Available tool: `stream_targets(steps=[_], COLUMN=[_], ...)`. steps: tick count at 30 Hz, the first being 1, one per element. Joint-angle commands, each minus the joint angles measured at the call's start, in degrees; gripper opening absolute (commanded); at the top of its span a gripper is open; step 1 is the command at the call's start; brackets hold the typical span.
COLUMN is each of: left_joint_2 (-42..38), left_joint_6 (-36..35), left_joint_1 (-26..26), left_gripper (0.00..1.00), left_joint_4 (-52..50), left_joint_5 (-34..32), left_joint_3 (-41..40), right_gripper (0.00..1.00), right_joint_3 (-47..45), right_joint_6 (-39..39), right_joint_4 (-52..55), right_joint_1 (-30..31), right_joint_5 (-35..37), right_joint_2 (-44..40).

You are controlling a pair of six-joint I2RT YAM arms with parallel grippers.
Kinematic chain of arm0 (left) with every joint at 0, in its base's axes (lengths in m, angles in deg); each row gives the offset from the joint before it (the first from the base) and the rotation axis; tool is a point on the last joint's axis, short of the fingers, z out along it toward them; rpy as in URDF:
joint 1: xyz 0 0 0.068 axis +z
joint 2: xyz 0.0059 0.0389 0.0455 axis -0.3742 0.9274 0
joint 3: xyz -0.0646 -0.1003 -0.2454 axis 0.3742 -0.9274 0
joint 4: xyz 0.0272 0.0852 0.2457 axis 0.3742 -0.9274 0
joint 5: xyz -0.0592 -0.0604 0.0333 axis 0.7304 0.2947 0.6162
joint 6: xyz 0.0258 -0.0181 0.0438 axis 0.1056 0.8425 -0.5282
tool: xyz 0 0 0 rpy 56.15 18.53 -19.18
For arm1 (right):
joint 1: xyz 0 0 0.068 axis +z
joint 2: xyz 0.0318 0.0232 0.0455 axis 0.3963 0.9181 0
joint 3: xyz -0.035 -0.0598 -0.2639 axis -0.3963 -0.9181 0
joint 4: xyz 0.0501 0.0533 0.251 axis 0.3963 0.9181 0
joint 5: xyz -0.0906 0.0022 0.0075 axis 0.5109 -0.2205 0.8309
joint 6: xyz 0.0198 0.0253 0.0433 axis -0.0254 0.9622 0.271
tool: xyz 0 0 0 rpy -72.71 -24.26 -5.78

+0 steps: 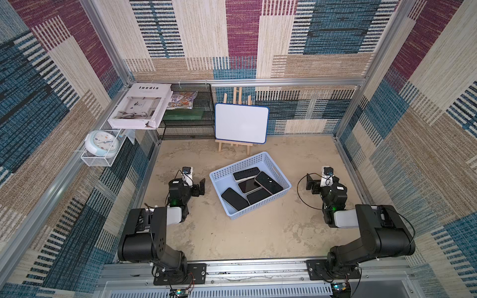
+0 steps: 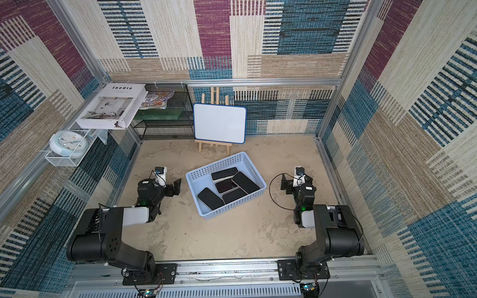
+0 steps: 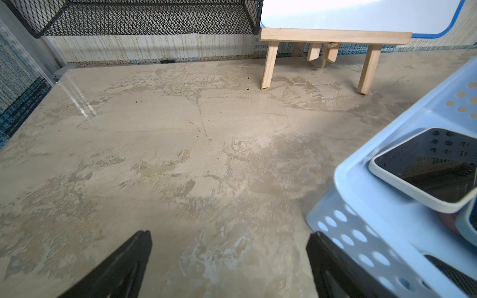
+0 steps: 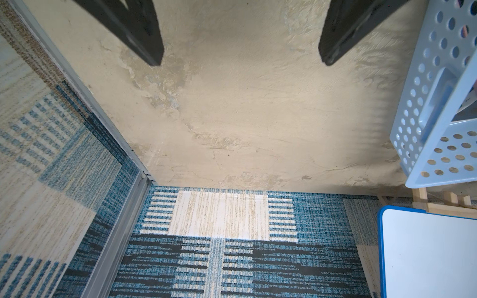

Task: Take the phone out of the storage box
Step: Pick up the phone from the storage box.

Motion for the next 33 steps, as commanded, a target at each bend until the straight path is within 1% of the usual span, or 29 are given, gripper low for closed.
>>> stream_targets(steps=[1,2,4,5,6,8,10,12,14,15,18,21,24,26,29,30,33], left_joint_2=[-0.4,-1.3,-4.3,-6.6,-9.0,-13.6,-18.4,-23.7,-26.8,-27.9,-28.8,-26.1,-21.6,-18.7,-15.3,-14.5,-13.1], left_joint_6=[1.7,2.1,3.6,3.9,4.1,5.0,8.0,13.0,16.3,17.4,19.7,22.0,25.3,26.5,28.1,29.2,35.4], left_joint_1=[0.0,-0.2,-1.2,-1.7,-2.6,-5.0,-7.1,-8.6,-9.7,-10.5,-14.6,-18.7,-20.9,-22.7,-25.0,-25.4,-25.8], left_gripper=[0.97,0.94,0.94,0.94,0.94,0.94,0.94,0.94,0.94,0.94,0.92,0.91,0.90,0.88,0.88,0.88,0.88], left_joint_4=[-1.4,-3.0,-6.3,-9.0,-14.2,-19.1,-23.4,-30.5,-36.7,-39.7,-45.5,-49.9,-53.8,-55.3,-58.1,-59.6,-64.7], left_joint_5=[-3.4,-5.6,-11.3,-13.1,-15.2,-20.2,-22.9,-25.0,-22.2,-19.8,-13.5,-7.6,-3.3,-2.6,-2.9,-3.9,-8.7], left_joint_3=[0.8,1.4,1.6,2.3,3.1,4.0,4.8,7.5,11.4,13.5,18.9,23.6,27.7,29.3,31.7,32.4,34.0], right_gripper=[0.99,0.99,0.99,0.99,0.99,1.00,1.00,0.97,0.93,0.92,0.92,0.93,0.93,0.92,0.92,0.92,0.91], right_joint_3=[-0.1,0.1,1.7,3.6,6.0,9.8,12.9,17.3,21.8,25.0,32.9,38.5,44.3,48.2,52.0,53.4,58.3], right_joint_6=[0.3,0.4,0.7,0.6,0.4,0.2,0.2,0.9,1.6,2.0,1.1,-3.5,-5.9,-7.8,-11.3,-12.3,-14.8], right_joint_4=[-0.5,0.0,4.3,8.9,14.1,20.9,26.0,31.4,36.2,39.4,47.6,54.3,61.2,66.3,71.2,72.7,79.2], right_joint_1=[0.0,0.1,0.6,1.1,1.6,2.6,3.7,4.9,6.1,7.0,11.1,16.6,20.4,22.6,25.2,25.6,27.0], right_joint_5=[0.1,0.6,2.2,3.7,4.9,6.4,6.5,4.8,0.2,-2.5,-9.1,-14.0,-17.1,-18.3,-18.3,-18.8,-18.6], right_joint_2=[-0.1,-0.4,-2.5,-4.4,-6.1,-9.2,-12.6,-15.6,-17.1,-17.1,-14.7,-9.5,-2.6,2.6,8.2,9.7,14.8])
